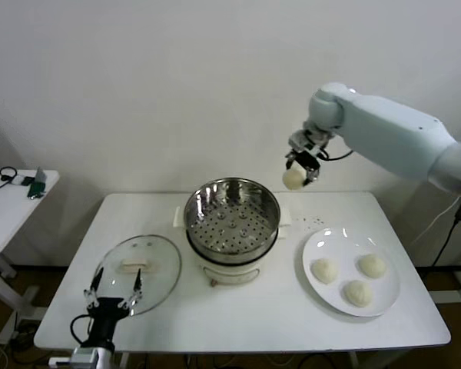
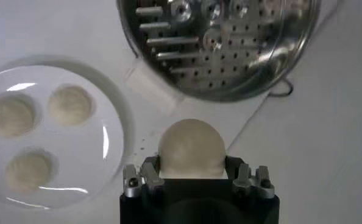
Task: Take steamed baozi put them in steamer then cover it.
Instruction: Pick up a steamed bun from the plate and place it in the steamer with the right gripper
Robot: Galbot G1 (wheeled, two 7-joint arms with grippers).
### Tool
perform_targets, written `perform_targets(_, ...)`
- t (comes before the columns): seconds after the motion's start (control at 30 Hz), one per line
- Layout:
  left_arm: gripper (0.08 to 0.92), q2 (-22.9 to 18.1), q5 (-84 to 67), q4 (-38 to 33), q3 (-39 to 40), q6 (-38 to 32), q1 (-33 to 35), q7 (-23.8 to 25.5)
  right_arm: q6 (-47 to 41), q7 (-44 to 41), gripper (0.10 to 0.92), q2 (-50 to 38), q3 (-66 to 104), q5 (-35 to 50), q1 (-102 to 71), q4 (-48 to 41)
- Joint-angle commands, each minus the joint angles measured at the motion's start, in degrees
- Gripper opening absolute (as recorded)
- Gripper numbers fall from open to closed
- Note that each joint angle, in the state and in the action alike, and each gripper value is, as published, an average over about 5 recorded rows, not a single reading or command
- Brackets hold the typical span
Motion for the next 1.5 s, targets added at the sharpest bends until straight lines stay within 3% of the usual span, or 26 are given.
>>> perform_targets(0.03, 0.823, -0.15, 0.52, -0.09, 0.22, 0.24, 0.11, 0.23, 7.59, -0.22, 0.680, 12.11, -0.31, -8.04, 0.36, -1.01)
perform_targets(0.4, 0.823, 0.36, 0.53, -0.64, -0.24, 0.60, 0.43, 0.19, 15.29, 1.70, 0.687, 18.40, 4.54, -23.85, -11.09, -6.55)
perform_targets(0.57, 0.823, 0.40, 0.55, -0.78, -0.26, 0.86, 0.36, 0.22, 16.45, 2.10, 0.688, 19.82, 5.24, -27.27, -14.02, -8.25)
perform_targets(1.17, 0.823, 0.15, 1.11, -0.91, -0.10, 1.53, 0.03, 0.12, 17.72, 3.29, 0.707, 19.77, 7.31, -33.36, -17.69, -10.38)
perform_targets(1.5, 0.823, -0.04, 1.15, -0.97, -0.01, 1.52, 0.27, 0.03, 16.99, 2.91, 0.820, 18.25, 8.35, -34.63, -16.94, -7.77)
